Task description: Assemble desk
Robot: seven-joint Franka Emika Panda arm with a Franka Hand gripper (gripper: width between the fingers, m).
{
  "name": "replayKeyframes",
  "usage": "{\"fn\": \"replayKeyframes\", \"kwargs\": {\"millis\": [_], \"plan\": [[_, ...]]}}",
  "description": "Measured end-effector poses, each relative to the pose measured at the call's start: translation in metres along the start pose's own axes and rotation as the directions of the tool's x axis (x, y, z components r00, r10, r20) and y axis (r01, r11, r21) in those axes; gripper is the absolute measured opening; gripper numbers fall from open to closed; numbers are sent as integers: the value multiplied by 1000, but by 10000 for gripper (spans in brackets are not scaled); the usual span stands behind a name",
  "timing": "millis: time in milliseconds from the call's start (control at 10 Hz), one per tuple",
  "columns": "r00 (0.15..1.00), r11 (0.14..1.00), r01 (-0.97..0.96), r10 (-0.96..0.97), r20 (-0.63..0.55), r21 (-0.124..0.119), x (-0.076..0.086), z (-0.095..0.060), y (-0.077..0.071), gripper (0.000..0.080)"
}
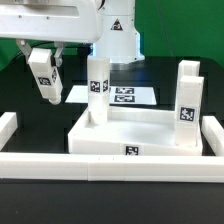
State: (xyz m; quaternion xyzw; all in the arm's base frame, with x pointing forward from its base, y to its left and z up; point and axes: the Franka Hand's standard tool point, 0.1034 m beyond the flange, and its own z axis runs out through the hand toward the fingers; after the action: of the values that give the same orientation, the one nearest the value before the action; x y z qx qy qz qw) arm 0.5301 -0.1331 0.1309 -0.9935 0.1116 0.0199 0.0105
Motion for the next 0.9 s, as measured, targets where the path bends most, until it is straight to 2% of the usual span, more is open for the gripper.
{"fn": "replayKeyframes", "kwargs": {"millis": [100,200,400,500,600,700,800,900], "plan": [[997,1000,17,-17,-77,-5,14,-8,-9,289],[979,999,39,-45,-197,-31,22,-12,-12,289],[964,998,28,-41,-263,-50,15,-5,-4,289],[938,997,33,-57,-341,-76,22,-10,-4,289],[926,996,42,-67,-373,-74,27,-14,-17,289],[933,999,30,-43,-356,-42,28,-17,-28,289],[929,1000,7,-14,-370,-21,32,-20,-35,289],[918,999,15,-27,-396,-34,34,-19,-37,289]]}}
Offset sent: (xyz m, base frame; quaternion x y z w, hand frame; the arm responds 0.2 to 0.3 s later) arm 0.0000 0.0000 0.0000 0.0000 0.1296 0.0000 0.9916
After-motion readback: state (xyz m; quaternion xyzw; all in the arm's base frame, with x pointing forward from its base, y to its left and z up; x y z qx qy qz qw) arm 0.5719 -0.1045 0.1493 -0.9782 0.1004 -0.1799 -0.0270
